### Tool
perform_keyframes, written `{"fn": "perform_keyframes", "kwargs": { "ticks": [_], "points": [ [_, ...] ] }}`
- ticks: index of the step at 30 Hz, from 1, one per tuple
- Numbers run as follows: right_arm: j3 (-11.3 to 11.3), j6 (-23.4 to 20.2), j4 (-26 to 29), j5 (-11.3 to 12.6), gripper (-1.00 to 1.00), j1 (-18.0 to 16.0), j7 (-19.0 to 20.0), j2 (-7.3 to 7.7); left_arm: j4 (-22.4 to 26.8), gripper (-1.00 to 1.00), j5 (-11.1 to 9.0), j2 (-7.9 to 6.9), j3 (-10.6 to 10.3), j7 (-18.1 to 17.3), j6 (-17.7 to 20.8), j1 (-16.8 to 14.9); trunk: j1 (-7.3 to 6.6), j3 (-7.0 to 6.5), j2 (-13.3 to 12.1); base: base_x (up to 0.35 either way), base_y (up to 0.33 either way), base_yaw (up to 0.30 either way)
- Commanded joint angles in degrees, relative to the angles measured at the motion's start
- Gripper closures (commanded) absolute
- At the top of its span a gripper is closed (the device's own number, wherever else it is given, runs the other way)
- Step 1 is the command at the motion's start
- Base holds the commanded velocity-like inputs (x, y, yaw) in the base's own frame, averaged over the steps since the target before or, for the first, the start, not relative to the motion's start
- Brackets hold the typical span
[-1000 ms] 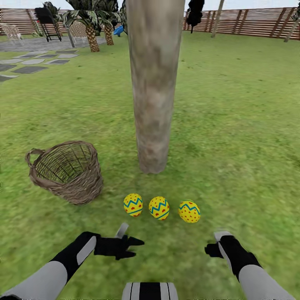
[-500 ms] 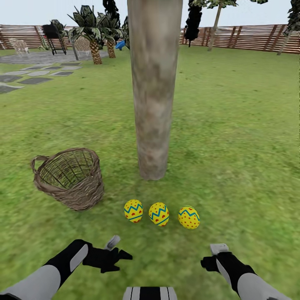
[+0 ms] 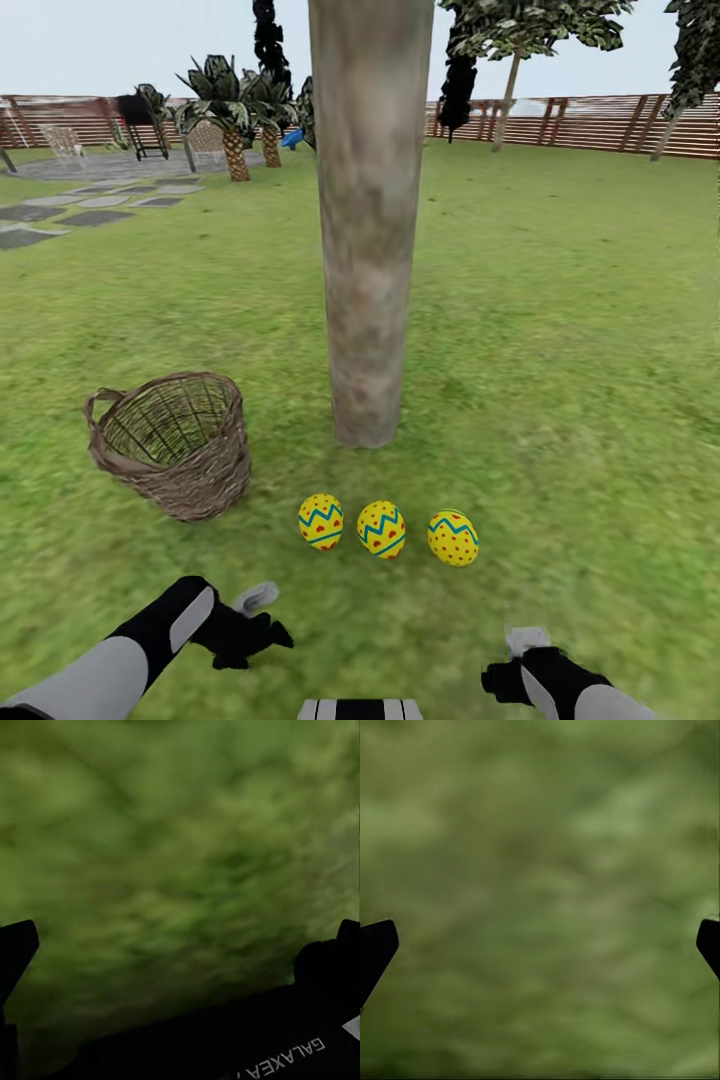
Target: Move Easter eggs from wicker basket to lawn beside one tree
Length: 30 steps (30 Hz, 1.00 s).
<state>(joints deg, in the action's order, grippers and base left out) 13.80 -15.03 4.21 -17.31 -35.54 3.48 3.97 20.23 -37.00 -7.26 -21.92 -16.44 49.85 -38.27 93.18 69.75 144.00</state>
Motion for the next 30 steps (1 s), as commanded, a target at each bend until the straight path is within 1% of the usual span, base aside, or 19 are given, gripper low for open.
{"fn": "perform_keyframes", "kwargs": {
  "ticks": [1, 2, 3, 4, 5, 6, 9, 10, 13, 15, 16, 17, 18, 21, 26, 30],
  "points": [
    [0.44, 1.60, -0.45, -0.66, -1.00, 1.14, 0.28, 0.03, -0.69, -1.00, 0.28, 0.04, -0.22, 2.26, 0.05, 0.00, -0.04, -0.19, 0.00, 0.000, 0.000, 0.000],
    [0.44, 4.08, -0.85, -0.67, -1.00, 2.82, 0.23, 0.23, -3.76, -1.00, 0.28, 0.60, -0.23, 5.76, -0.10, 0.08, -0.06, -0.41, -0.01, 0.000, 0.000, 0.000],
    [0.44, 5.07, -0.95, -0.65, -1.00, 3.56, 0.22, 0.57, -5.83, -1.00, 0.31, 0.97, -0.23, 6.79, -0.61, 0.08, -0.09, -0.63, -0.03, 0.000, 0.000, 0.000],
    [0.44, 5.54, -0.98, -0.61, -1.00, 3.95, 0.20, 0.87, -6.92, -1.00, 0.31, 1.12, -0.23, 7.17, -1.27, 0.08, -0.11, -0.85, -0.04, 0.000, 0.000, 0.000],
    [0.44, 6.06, -1.02, -0.54, -1.00, 4.42, 0.18, 1.27, -8.45, -1.00, 0.23, 1.27, -0.23, 7.61, -3.02, 0.10, -0.14, -1.07, -0.05, 0.000, 0.000, 0.000],
    [0.44, 6.19, -1.06, -0.50, -1.00, 4.60, 0.16, 1.41, -9.17, -1.00, 0.19, 1.30, -0.23, 7.70, -3.79, 0.11, -0.16, -1.30, -0.07, 0.000, 0.000, 0.000],
    [0.44, 6.25, -1.12, -0.48, -1.00, 5.14, 0.02, 1.66, -10.89, -1.00, 0.11, 1.47, -0.23, 7.83, -4.88, 0.12, -0.24, -1.96, -0.11, 0.000, 0.000, 0.000],
    [0.44, 6.36, -1.32, -0.46, -1.00, 6.54, -0.20, 1.79, -12.55, -1.00, 0.09, 2.18, -0.23, 7.84, -5.21, 0.12, -0.27, -2.18, -0.12, 0.000, 0.000, 0.000],
    [0.44, 6.97, -1.38, -0.52, -1.00, 7.68, -0.29, 1.93, -14.71, -1.00, 0.04, 2.96, -0.19, 7.87, -5.94, 0.12, -0.34, -2.85, -0.16, 0.000, 0.000, 0.000],
    [0.44, 10.04, -1.46, -0.38, -1.00, 8.12, -0.31, 2.45, -15.92, -1.00, 0.07, 3.15, -0.16, 7.90, -7.38, 0.12, -0.40, -3.29, -0.19, 0.000, 0.000, 0.000],
    [0.44, 12.26, -1.52, -0.33, -1.00, 8.60, -0.31, 2.62, -16.87, -1.00, 0.08, 3.16, -0.15, 7.91, -7.73, 0.12, -0.42, -3.51, -0.20, 0.000, 0.000, 0.000],
    [0.44, 15.42, -1.56, -0.29, -1.00, 9.62, -0.32, 2.71, -17.87, -1.00, 0.08, 2.99, -0.15, 7.91, -8.03, 0.12, -0.45, -3.73, -0.21, 0.000, 0.000, 0.000],
    [0.44, 16.53, -1.57, -0.23, -1.00, 9.98, -0.32, 2.71, -18.16, -1.00, 0.08, 2.94, -0.14, 7.91, -8.11, 0.17, -0.47, -3.95, -0.23, 0.000, 0.000, 0.000],
    [0.46, 17.44, -1.57, -0.19, -1.00, 10.73, -0.32, 2.71, -18.33, -1.00, 0.08, 3.12, -0.14, 7.91, -8.39, 1.08, -0.55, -4.62, -0.27, 0.000, 0.000, 0.000],
    [0.45, 17.65, -1.61, -0.18, -1.00, 11.15, -0.26, 2.67, -18.45, -1.00, 0.08, 3.07, -0.14, 7.91, -9.70, 2.08, -0.68, -5.73, -0.33, 0.000, 0.000, 0.000],
    [0.44, 17.65, -3.59, -0.22, -1.00, 11.87, -0.23, 2.54, -18.47, -1.00, 0.16, 3.20, -0.19, 7.91, -10.03, 3.42, -0.78, -6.61, -0.39, 0.000, 0.000, 0.000]
  ]
}}
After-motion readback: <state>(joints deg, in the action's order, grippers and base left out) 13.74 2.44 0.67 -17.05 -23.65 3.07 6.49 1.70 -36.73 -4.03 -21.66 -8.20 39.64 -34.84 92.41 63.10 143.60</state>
